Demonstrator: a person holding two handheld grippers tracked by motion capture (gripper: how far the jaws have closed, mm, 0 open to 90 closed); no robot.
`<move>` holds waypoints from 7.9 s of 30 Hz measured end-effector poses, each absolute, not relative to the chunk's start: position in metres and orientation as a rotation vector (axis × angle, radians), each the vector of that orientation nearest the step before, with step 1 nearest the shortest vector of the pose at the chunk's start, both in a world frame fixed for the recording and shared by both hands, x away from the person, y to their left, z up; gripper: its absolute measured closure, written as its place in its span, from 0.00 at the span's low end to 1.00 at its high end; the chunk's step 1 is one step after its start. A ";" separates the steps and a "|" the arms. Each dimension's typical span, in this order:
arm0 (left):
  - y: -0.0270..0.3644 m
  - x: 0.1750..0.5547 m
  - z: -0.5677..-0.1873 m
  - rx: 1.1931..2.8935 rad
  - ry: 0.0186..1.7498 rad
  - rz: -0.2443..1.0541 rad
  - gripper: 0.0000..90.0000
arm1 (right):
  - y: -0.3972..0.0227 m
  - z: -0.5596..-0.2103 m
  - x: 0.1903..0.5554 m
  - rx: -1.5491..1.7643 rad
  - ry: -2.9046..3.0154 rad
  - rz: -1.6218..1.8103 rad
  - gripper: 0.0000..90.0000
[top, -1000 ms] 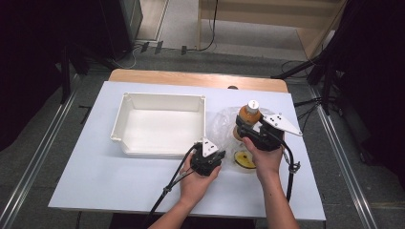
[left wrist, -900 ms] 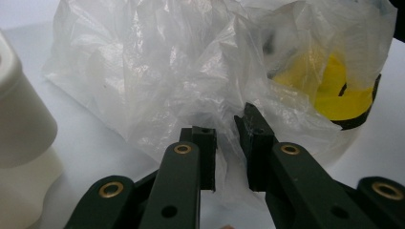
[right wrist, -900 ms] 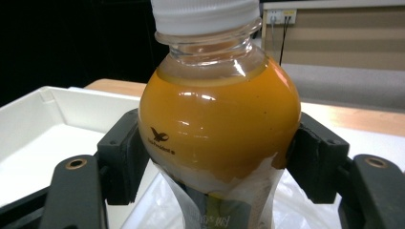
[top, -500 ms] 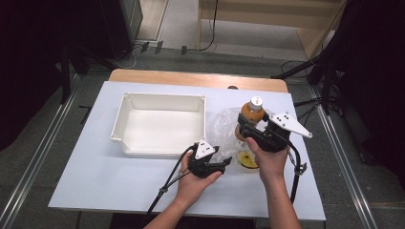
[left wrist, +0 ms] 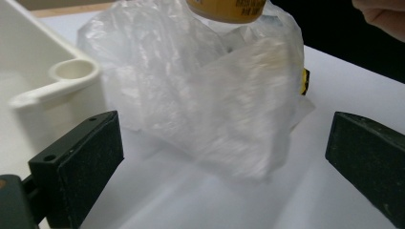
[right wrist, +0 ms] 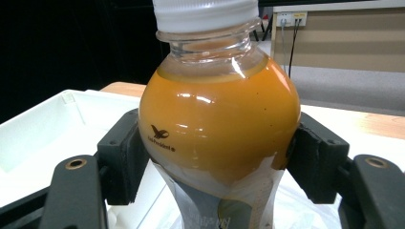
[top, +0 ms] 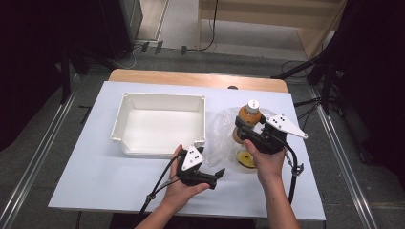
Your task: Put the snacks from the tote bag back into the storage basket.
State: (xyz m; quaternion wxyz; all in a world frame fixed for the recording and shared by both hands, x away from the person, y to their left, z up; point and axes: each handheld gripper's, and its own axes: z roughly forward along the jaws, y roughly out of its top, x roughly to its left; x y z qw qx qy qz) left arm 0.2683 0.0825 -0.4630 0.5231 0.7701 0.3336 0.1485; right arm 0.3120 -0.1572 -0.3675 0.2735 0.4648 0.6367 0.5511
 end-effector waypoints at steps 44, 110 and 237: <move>0.223 0.249 -0.455 1.735 0.901 0.559 0.00 | -0.150 -0.371 0.312 1.272 1.721 1.480 0.34; 0.280 0.245 -0.452 1.622 0.961 0.595 0.00 | -0.084 -0.348 0.348 1.241 1.778 1.493 0.34; 0.283 0.247 -0.454 1.595 0.974 0.590 0.00 | -0.016 -0.405 0.390 1.240 1.955 1.403 0.34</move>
